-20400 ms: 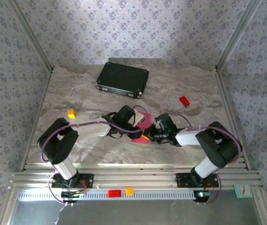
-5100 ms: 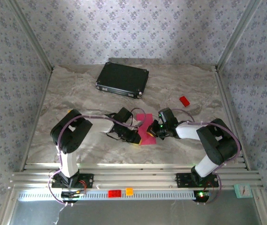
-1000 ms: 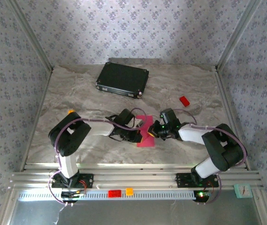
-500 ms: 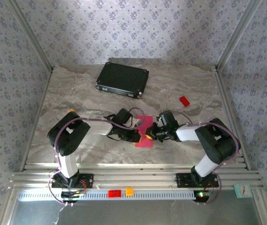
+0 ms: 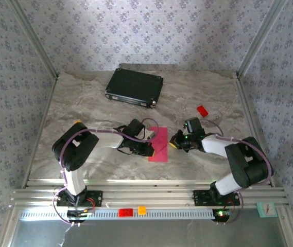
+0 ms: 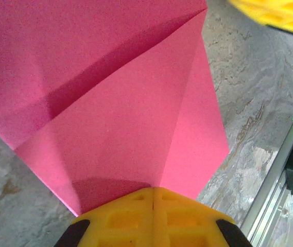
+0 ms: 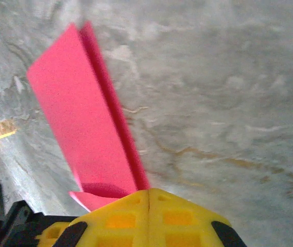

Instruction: Fold a paper plane with a square sheet of paper (pick it up from the middle)

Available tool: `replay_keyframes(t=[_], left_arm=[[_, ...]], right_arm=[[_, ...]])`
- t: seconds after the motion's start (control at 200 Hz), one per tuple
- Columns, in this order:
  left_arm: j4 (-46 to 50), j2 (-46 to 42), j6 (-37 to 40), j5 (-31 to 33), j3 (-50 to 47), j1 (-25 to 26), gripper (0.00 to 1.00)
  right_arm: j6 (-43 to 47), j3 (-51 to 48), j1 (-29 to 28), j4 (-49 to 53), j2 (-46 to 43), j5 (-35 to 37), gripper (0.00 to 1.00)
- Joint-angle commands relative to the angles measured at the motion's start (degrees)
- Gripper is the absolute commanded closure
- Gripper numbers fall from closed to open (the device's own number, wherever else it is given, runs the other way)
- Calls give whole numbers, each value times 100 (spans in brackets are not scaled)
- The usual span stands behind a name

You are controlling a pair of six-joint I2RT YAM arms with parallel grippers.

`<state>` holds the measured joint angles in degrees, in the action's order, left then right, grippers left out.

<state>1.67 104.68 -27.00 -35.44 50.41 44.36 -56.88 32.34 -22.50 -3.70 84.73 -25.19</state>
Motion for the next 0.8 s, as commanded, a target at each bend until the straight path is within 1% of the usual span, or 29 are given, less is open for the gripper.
replay_keyframes(t=[0.0, 0.18, 0.245, 0.325, 0.375, 0.465, 0.54, 0.62, 0.71, 0.795], left_arm=[[797, 212, 147, 318, -149, -33, 100], [829, 160, 147, 306, -71, -37, 100], [850, 128, 135, 300, -29, -32, 100], [1041, 10, 110, 251, 104, -28, 98], [1104, -132, 71, 210, 203, -16, 97], [1147, -400, -1, 132, 388, 18, 97], [1113, -458, -58, 100, 553, 50, 96], [1103, -323, -98, 55, 753, 105, 95], [1080, -96, -138, 33, 972, 201, 91], [1037, 157, -156, 28, 1166, 288, 90]], right_arm=[[136, 318, -281, 383, -84, 254, 100], [74, 643, -743, 247, 579, 222, 100], [31, 672, -764, 360, 828, 291, 100], [96, 612, -756, 593, 1018, 497, 100], [133, 527, -748, 620, 1065, 545, 100], [52, 286, -742, 331, 1070, 482, 100], [50, 238, -738, 261, 1064, 436, 100], [63, 238, -734, 291, 1051, 436, 100], [63, 230, -713, 309, 1029, 434, 100], [64, 211, -695, 294, 1009, 423, 100]])
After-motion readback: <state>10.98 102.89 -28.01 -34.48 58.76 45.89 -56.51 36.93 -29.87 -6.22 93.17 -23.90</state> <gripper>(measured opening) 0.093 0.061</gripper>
